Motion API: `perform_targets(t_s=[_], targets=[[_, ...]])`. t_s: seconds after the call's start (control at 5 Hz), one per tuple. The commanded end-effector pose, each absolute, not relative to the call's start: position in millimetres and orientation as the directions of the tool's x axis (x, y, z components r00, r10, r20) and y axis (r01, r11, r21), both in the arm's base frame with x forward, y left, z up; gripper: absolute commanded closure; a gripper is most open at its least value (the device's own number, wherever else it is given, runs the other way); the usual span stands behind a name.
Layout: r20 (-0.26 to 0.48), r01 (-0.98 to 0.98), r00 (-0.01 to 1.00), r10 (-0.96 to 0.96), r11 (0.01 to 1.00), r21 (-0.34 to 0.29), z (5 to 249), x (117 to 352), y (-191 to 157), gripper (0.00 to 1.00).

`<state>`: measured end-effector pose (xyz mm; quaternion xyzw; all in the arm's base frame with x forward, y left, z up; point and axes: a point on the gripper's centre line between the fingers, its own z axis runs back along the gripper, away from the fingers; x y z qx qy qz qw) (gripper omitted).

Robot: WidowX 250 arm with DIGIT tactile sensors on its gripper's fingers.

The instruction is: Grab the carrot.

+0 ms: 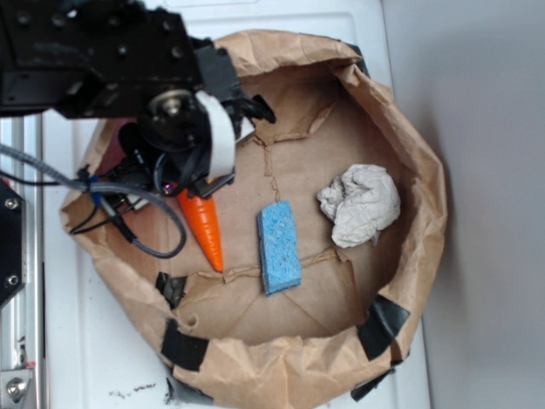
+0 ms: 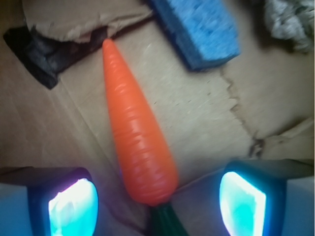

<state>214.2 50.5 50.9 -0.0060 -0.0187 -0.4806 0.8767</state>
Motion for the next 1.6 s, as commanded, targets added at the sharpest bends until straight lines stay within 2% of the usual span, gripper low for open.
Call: perform_targets(t_s=[0.0, 0.2, 0.6, 0.8, 1.0, 1.2, 1.4], targets=[[0.073, 0.854, 0.519, -0.852, 0.521, 0.014, 37, 225, 42, 0.00], [0.074, 0.838, 0.542, -0.837, 0.545, 0.021, 35, 228, 48, 1.00], [0.089, 0.816, 0.572, -0.815, 0.577, 0.032, 41, 249, 51, 1.00], [0.110, 0.779, 0.620, -0.777, 0.626, 0.027, 58, 257, 54, 1.00], [0.176, 0.619, 0.770, -0.613, 0.785, 0.026, 97, 257, 65, 1.00], [0.248, 0.407, 0.890, -0.382, 0.912, -0.055, 127, 245, 67, 1.00], [0.277, 0.271, 0.926, -0.255, 0.962, -0.020, 149, 233, 50, 1.00]])
